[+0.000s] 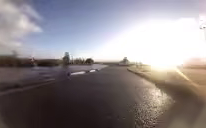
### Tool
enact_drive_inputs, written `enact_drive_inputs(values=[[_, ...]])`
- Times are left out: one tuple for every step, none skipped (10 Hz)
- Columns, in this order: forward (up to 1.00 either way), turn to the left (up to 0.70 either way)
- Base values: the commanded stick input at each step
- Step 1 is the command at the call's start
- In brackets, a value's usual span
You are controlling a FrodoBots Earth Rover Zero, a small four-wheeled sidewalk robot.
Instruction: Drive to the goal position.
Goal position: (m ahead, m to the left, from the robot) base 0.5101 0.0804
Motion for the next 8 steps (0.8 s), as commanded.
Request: enact_drive_inputs(values=[[0.45,-0.02],[0.45,-0.12],[0.45,-0.27],[0.45,-0.27],[0.45,-0.27],[0.45,-0.27],[0.45,-0.27],[0.45,-0.27]])
